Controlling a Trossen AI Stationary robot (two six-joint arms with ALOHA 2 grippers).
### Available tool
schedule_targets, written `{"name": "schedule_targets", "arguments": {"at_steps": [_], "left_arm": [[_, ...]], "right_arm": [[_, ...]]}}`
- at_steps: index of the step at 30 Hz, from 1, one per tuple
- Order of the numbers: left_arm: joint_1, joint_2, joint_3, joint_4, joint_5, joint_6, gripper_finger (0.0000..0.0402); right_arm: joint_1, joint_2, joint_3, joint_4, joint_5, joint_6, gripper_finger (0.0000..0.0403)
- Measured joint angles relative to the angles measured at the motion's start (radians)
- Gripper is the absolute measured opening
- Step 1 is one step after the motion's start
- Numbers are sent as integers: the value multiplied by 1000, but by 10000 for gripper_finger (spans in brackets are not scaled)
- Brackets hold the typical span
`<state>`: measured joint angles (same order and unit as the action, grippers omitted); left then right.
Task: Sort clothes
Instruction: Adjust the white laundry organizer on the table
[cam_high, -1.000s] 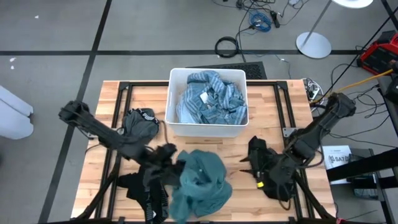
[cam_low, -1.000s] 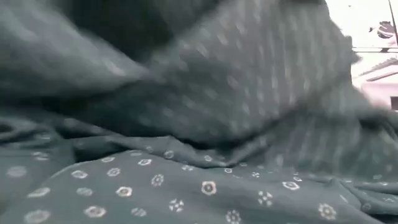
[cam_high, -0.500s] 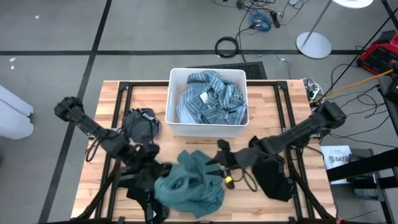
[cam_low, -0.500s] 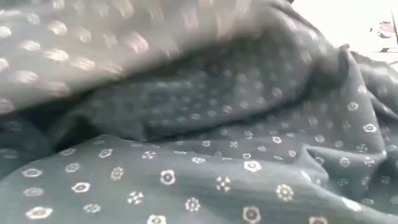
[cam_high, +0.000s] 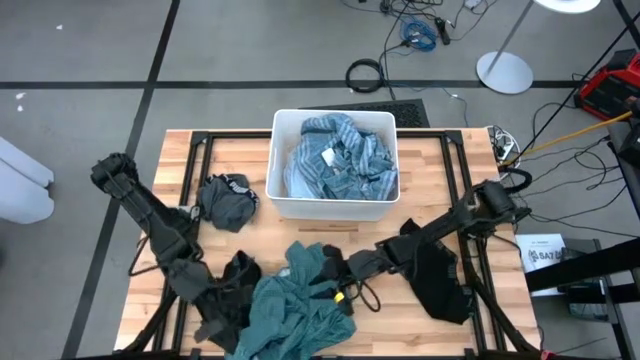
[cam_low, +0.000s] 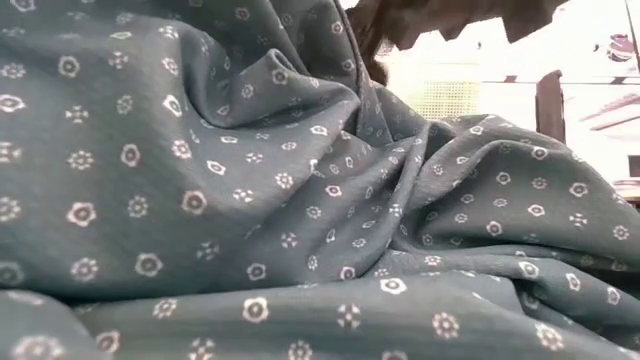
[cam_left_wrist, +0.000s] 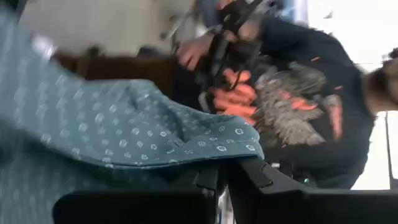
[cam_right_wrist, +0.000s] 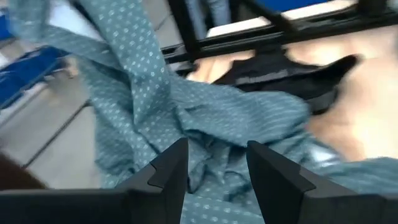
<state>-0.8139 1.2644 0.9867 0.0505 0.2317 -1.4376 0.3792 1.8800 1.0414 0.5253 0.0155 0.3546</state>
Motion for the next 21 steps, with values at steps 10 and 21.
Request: {"name": "schedule_targets", "arguments": {"at_steps": [10, 21], "left_arm": [[-89, 80, 0, -39, 7, -177, 22], [-174, 107, 0, 1, -68, -293, 22]], "right_arm": [[-53, 261, 339, -264, -58, -131, 150], [-24, 373, 657, -662, -76, -709, 150]]}}
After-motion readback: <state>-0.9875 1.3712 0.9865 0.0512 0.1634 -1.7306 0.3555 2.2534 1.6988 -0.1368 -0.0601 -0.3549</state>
